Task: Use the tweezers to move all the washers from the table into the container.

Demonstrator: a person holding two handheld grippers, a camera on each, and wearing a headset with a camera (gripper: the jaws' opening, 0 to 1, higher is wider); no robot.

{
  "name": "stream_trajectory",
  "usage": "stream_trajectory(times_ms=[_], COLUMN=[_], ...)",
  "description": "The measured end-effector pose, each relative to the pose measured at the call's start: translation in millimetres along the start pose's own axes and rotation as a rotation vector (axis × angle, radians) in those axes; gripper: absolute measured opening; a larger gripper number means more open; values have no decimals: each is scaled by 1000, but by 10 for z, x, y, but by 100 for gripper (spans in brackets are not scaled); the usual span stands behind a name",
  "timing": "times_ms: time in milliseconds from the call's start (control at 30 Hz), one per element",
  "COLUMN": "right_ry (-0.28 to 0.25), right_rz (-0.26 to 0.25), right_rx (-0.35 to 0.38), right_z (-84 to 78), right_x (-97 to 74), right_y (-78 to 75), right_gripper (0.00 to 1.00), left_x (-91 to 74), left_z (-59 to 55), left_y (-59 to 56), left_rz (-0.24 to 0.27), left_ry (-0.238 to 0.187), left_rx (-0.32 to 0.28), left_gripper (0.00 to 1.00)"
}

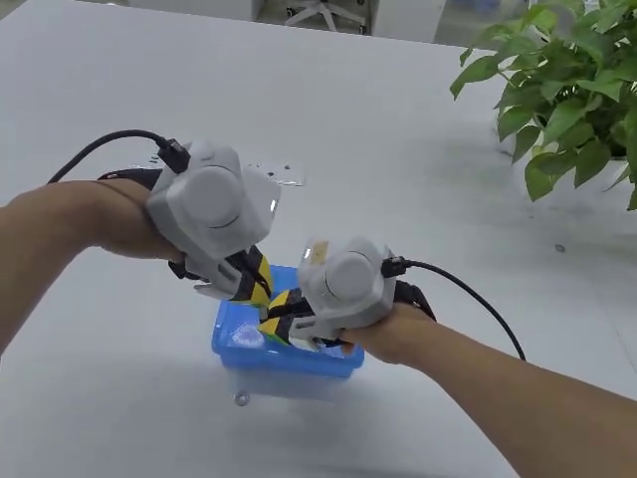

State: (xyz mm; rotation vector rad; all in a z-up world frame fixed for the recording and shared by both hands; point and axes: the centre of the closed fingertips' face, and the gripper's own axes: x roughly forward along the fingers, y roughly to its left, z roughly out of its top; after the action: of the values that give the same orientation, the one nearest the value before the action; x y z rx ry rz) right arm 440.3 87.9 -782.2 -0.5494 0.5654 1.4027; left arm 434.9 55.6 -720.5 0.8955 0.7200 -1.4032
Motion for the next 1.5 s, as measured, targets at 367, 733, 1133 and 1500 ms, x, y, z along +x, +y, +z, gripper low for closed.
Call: stream_trajectory(times_ms=[367,733,1133,1500], right_ry=[1,-8,-14,-27], right_rz=[-4,-15,-30,-45], right_rx=[2,-8,-17,-25], right_z=[-8,61,137,240], right_x=[-9,-88,-219,-327], right_y=[-10,22,136,272], right_gripper=[11,11,11,11], left_x=[-2,-81,-195,-326], left_z=[-8,64,173,257], left_y=[-10,-30,-149,-282], left_rz=[-1,6,14,26], left_ry=[0,-1,1,10], left_rx=[-4,1,10,20], left_gripper=[6,6,6,6])
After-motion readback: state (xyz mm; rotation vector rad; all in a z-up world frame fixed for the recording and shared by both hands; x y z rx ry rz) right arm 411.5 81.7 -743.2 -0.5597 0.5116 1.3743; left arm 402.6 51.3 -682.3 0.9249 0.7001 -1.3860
